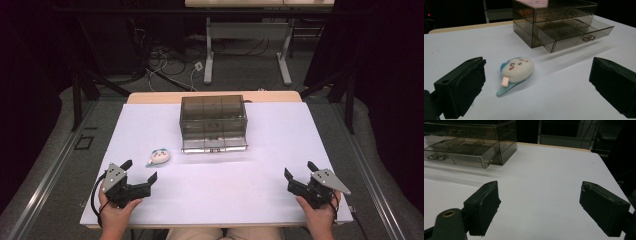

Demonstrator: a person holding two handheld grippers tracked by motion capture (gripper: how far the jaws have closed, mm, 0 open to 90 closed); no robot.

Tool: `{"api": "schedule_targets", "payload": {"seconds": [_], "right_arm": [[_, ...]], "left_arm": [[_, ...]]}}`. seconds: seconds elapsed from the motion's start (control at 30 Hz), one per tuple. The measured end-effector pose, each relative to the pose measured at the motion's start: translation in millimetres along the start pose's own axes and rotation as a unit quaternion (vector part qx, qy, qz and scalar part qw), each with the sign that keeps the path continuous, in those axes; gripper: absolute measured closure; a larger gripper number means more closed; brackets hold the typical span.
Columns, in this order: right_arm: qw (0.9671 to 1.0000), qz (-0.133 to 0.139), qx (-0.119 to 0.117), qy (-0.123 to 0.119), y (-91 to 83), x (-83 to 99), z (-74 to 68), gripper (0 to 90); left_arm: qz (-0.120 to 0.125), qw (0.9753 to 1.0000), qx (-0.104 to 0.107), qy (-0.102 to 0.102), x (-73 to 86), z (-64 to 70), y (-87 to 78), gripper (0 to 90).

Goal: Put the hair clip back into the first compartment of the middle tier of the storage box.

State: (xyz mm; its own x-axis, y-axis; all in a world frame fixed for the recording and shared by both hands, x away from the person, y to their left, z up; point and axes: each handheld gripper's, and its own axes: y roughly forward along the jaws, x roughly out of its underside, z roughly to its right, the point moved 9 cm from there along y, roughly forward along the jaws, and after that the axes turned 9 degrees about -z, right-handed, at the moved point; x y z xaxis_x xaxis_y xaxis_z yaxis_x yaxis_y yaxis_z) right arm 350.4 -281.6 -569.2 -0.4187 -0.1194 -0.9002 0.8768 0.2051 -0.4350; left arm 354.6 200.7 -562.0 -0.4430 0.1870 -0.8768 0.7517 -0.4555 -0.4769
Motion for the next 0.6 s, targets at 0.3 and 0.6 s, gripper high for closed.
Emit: {"api": "schedule_targets", "payload": {"seconds": [0.3,0.6], "right_arm": [[1.0,-0.003,0.001,-0.003,-9.6,8.3,2.3,15.3],[0.9999,0.001,0.0,-0.015,-14.8,11.7,1.3,15.3]], "left_arm": [[-0.008,1.0,-0.005,0.001,-9.8,-1.9,13.8,0.4],[-0.013,0.9999,-0.01,-0.002,-19.9,-4.6,20.8,0.4]]}}
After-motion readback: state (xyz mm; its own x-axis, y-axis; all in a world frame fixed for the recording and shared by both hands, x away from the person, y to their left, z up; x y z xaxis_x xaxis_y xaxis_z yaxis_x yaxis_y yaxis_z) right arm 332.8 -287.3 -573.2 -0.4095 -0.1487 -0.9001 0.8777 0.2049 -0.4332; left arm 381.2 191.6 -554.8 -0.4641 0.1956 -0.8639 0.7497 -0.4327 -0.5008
